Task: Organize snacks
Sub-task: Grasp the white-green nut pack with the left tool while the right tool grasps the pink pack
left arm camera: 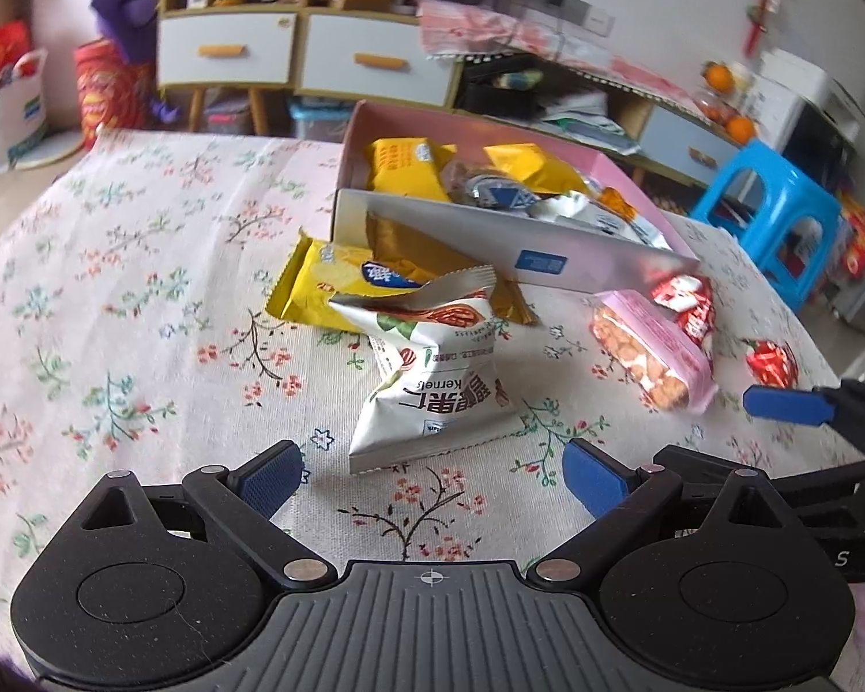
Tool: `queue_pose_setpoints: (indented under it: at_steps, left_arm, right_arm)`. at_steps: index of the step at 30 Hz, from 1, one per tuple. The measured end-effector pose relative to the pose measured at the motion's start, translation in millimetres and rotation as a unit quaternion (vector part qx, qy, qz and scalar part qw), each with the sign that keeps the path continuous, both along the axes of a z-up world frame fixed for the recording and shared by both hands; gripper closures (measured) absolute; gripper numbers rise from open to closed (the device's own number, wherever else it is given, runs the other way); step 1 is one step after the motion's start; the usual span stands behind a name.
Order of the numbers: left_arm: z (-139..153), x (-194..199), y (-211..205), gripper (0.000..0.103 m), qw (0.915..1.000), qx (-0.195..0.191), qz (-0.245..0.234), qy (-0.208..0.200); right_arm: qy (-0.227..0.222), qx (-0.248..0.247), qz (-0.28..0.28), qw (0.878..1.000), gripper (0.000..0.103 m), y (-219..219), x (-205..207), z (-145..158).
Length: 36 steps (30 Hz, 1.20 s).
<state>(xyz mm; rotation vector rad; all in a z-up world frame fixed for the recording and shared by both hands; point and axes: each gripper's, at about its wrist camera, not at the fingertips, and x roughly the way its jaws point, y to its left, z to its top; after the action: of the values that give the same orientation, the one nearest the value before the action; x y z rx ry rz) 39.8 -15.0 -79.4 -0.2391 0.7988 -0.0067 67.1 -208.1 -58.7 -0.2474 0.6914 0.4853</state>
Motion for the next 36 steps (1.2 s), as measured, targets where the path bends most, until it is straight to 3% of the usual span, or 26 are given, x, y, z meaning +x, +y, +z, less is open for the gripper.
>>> queue_pose_setpoints:
  at_steps: [4, 11, 14, 19, 24, 32, 36]
  left_arm:
    - [-1, 6, 0, 0.007, 0.9998, -0.011, 0.017, -0.005]
    - [1, 19, -9, 0.014, 0.9993, -0.022, 0.027, -0.01]
    - [-1, 23, -10, 0.022, 0.999, -0.022, 0.038, -0.005]
    - [0, 26, -7, 0.047, 0.9983, -0.02, 0.055, -0.001]
    - [3, 26, -2, 0.057, 0.9983, -0.024, 0.053, 0.004]
    - [11, 21, 7, 0.062, 0.9989, -0.017, 0.043, 0.011]
    - [12, 20, 13, 0.062, 0.9985, -0.022, 0.045, 0.02]
  right_arm:
    - [-0.002, 0.001, -0.005, 1.0, 0.036, 1, 9, 0]
    - [0.004, -0.002, -0.032, 0.999, 0.039, 10, 27, -6]
    - [0.006, -0.004, -0.042, 0.999, 0.044, 13, 33, -7]
    - [0.009, -0.006, -0.053, 0.999, 0.045, 17, 41, -8]
    - [0.015, -0.006, -0.052, 0.999, 0.053, 22, 44, -5]
    - [0.061, 0.041, -0.019, 0.997, 0.061, 28, 38, 7]
    - [0.05, 0.033, -0.008, 0.998, 0.059, 38, 33, 8]
